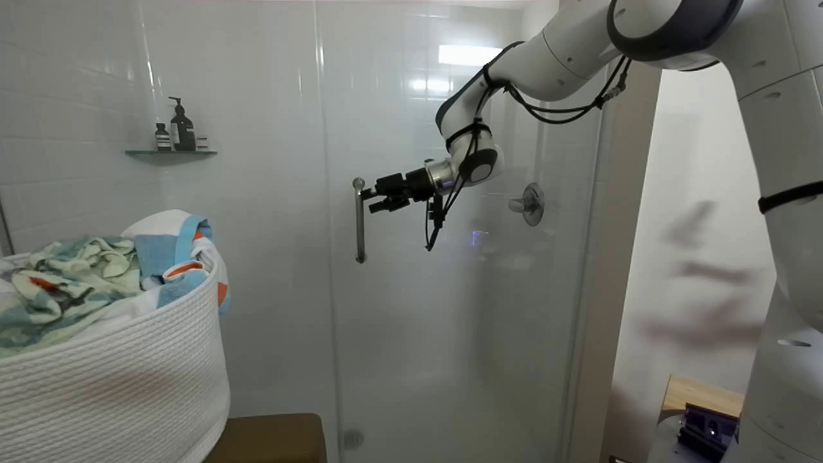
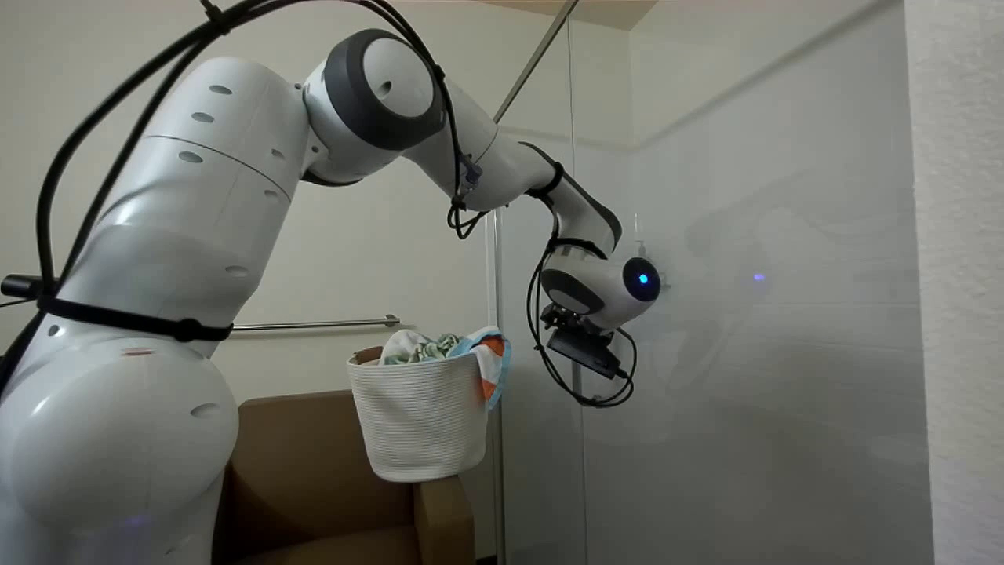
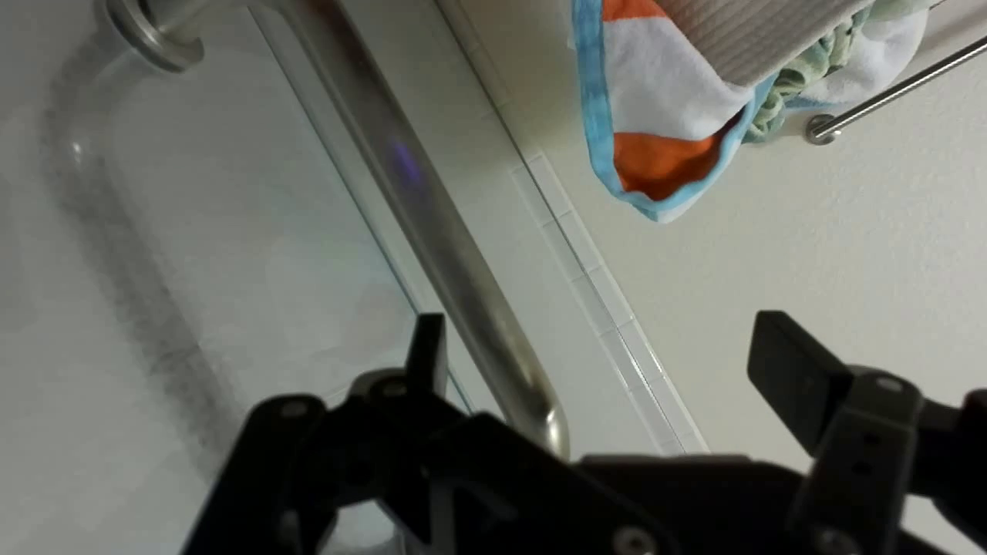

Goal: Open the door

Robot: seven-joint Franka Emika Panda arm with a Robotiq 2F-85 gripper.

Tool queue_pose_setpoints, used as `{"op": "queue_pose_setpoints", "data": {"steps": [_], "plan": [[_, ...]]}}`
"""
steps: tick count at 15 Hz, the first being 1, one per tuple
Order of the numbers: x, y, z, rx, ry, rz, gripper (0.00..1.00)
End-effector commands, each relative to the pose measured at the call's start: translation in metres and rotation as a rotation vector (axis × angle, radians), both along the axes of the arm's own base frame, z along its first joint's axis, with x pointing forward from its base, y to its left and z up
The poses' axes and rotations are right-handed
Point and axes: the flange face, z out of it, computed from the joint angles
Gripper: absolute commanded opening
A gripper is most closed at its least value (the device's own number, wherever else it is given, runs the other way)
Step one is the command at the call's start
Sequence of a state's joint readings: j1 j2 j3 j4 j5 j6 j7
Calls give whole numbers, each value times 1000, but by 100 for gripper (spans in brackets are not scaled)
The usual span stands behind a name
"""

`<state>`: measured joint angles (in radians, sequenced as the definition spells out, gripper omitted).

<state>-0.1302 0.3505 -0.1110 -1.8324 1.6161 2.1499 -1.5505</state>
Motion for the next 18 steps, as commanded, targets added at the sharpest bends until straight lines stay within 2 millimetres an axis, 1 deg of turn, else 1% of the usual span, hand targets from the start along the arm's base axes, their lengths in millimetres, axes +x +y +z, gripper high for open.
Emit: {"op": "queue_pose_setpoints", "data": {"steps": [1,7,14,18], "plan": [[6,6,-9,-23,-46,13,100],[10,17,-25,-45,-56,68,100],[14,19,-24,-50,-59,75,100],[20,11,-21,-74,-85,51,100]]}}
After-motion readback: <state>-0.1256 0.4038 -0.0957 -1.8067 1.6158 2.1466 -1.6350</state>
